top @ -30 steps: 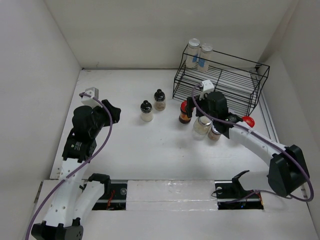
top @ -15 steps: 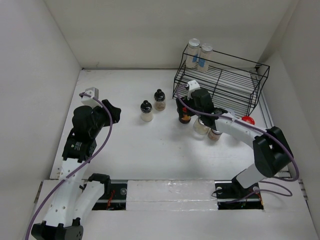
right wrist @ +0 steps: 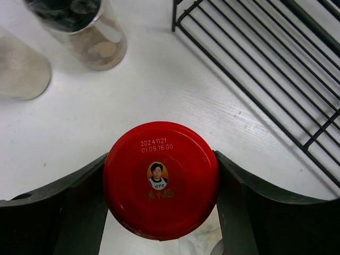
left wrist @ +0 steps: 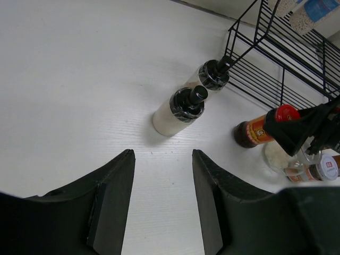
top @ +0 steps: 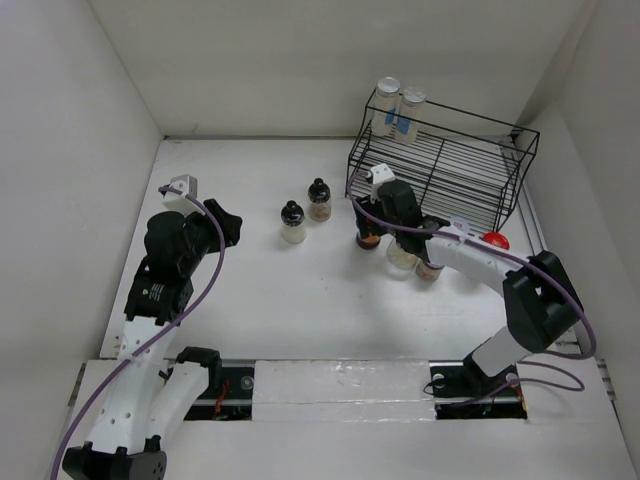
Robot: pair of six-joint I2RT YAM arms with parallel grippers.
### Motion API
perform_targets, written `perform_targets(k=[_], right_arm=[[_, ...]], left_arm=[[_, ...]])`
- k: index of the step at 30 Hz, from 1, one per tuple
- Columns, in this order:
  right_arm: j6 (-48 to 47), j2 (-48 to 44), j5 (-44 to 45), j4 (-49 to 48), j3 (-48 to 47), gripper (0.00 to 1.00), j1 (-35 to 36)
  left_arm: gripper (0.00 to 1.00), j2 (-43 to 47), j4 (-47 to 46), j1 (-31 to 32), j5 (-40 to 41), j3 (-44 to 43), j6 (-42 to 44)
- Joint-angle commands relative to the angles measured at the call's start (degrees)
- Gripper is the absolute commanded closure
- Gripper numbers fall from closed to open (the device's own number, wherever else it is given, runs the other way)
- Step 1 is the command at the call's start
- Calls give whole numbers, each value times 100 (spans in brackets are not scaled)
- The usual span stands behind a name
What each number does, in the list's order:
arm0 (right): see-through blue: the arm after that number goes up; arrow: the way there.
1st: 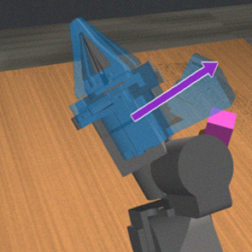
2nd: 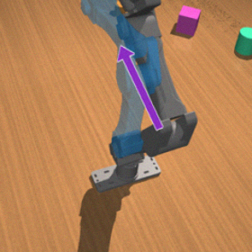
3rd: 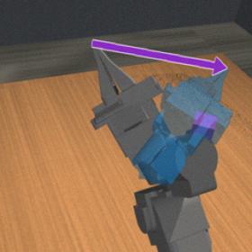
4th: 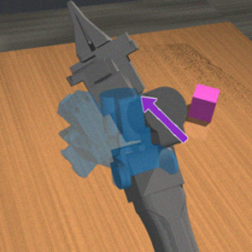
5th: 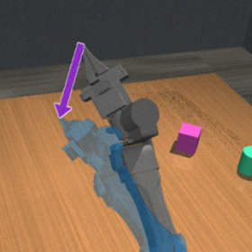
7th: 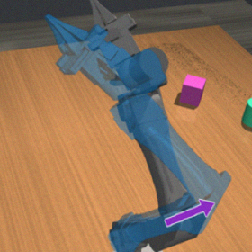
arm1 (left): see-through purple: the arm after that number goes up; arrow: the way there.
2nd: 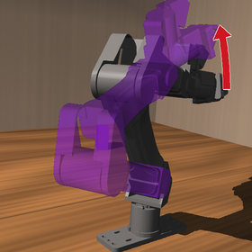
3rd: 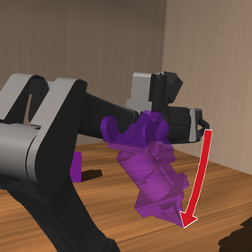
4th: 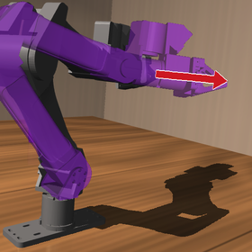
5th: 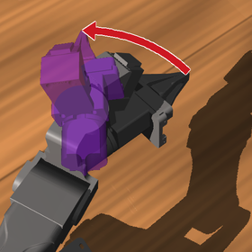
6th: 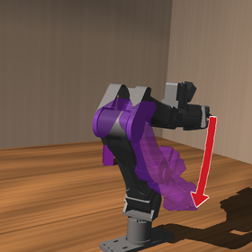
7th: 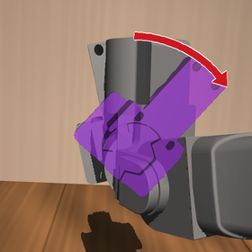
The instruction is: Organize the condiment bottles
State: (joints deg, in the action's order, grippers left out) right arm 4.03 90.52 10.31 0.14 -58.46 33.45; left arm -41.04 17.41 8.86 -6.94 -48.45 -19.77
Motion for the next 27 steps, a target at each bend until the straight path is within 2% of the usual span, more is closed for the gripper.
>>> perform_targets(k=[1,4,8,9,13,16,19,21,22,27], right_arm=[[-25,-964,-45,-506,-464,52,179],[-96,-1536,-300,-621,-798,52,-31],[-175,-1827,-948,-621,-1325,52,-751],[-175,-1827,-1091,-621,-1448,52,-1135],[-227,-1486,-1478,-305,-2483,54,-1955],[-227,-837,-1619,-148,-3273,55,-2508],[-175,-431,-1619,99,-3917,55,-2826],[-175,-10,-1741,231,-4620,55,-3028],[-105,470,-1908,606,-5414,55,-3255],[-104,1080,-1909,908,-6194,55,-3319]], left_arm=[[57,78,-212,-34,-53,28,61],[57,78,-212,-34,-53,28,61],[57,78,-212,-34,8,28,61],[57,78,-212,-34,8,28,61],[57,78,-212,-34,8,28,61],[57,139,-212,-34,-44,28,61],[56,140,-212,-34,-44,28,61],[56,140,-212,-34,-44,28,61],[56,140,-212,-34,-44,28,61],[56,140,-212,-34,-97,28,61]])
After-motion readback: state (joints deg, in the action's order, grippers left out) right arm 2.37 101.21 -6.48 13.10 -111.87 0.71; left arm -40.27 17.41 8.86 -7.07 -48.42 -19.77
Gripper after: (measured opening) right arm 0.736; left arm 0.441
